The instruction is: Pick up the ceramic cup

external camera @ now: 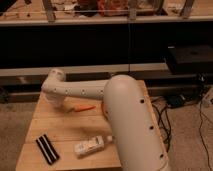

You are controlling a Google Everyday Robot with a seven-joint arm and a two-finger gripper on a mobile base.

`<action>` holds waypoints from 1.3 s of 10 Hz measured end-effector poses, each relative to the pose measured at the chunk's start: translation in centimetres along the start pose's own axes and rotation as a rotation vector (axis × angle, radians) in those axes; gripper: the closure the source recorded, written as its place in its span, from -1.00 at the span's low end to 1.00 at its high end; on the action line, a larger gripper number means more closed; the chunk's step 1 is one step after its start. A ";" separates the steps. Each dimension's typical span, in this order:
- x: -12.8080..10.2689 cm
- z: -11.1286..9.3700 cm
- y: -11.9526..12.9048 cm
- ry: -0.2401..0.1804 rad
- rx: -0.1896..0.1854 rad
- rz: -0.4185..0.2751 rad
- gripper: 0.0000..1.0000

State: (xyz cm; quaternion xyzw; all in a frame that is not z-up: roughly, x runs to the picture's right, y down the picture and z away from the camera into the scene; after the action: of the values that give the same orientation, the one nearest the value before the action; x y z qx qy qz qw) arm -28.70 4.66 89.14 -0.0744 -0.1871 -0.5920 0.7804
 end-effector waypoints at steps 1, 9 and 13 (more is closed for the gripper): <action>0.2 -0.5 0.0 0.003 0.001 0.000 0.91; 1.6 -4.7 -0.7 0.019 0.016 -0.014 1.00; 2.0 -5.8 -0.7 0.038 0.032 -0.025 1.00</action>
State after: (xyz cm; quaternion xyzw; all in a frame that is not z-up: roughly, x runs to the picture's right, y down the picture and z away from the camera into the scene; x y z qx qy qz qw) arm -27.74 0.73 84.50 -0.0485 -0.1825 -0.5999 0.7774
